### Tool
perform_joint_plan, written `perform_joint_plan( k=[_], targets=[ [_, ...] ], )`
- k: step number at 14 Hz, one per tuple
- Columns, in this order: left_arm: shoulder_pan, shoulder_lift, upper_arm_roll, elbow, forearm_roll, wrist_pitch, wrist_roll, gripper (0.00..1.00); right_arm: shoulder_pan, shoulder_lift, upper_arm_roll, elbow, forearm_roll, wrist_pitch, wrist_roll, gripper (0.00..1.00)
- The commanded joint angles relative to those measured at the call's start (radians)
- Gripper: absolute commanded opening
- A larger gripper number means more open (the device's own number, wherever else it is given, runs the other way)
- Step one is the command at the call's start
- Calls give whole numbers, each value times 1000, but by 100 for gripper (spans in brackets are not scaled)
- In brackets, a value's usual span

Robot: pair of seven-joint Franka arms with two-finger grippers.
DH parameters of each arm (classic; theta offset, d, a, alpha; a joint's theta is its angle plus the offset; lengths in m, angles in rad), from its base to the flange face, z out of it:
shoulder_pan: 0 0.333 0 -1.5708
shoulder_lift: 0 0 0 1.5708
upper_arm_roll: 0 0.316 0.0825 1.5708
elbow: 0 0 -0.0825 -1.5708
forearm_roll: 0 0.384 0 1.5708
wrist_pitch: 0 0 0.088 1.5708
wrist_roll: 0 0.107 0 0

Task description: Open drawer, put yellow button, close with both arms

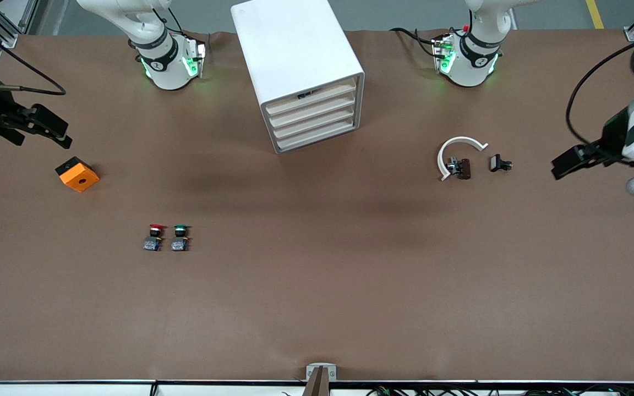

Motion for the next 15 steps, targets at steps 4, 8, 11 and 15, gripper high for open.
perform_joint_plan(
  k=[4, 8, 11, 15],
  targets=[
    [-155, -188, 236, -173, -28, -32, 213, 100, -11, 1, 10, 27, -10, -12, 6, 100],
    [-240, -248, 370, -239, -107, -33, 248, 100, -2, 4, 16, 26, -10, -12, 5, 100],
    [-241, -263, 334, -258, -99, -33, 247, 100, -5, 3, 14, 27, -12, -17, 5, 100],
    [-237, -265, 313, -256, -97, -36, 237, 100, -5, 3, 13, 27, -13, -15, 3, 100]
  ],
)
